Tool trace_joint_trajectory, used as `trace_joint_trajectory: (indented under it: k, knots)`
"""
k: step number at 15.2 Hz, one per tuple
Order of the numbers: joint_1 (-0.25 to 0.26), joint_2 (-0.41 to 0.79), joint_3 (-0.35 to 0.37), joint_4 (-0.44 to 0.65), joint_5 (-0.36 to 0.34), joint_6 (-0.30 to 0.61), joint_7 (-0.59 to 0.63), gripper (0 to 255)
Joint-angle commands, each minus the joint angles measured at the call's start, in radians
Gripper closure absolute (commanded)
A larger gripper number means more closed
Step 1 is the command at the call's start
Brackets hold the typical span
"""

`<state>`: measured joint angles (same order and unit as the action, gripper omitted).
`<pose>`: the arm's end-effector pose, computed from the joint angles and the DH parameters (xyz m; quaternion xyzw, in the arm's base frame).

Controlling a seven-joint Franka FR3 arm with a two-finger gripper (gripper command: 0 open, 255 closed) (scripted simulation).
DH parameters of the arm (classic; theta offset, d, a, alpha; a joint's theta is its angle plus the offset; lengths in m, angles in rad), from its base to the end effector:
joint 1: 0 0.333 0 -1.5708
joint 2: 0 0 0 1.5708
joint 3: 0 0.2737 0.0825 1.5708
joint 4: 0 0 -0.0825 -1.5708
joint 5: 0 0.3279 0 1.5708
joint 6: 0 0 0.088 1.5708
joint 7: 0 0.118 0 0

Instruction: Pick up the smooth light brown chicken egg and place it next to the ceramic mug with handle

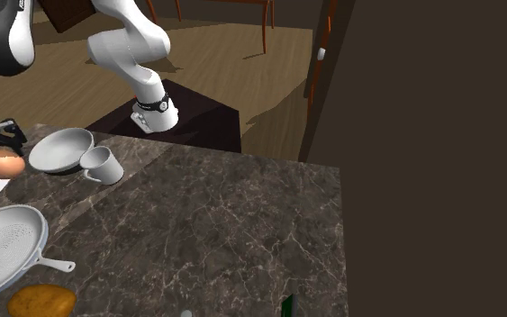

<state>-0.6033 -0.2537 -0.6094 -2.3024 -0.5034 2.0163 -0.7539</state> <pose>0.1169 -0.4182 0.4033 0.9831 -0.1005 -0.1404 0.0605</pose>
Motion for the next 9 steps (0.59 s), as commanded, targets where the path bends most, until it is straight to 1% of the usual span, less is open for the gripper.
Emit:
trace_joint_trajectory:
  k: [1, 9]
  knots:
    - [-0.002, 0.015, -0.009, -0.01, 0.0, 0.026, -0.002, 255]
    - [-0.003, 0.079, -0.033, -0.068, 0.001, 0.144, 0.014, 255]
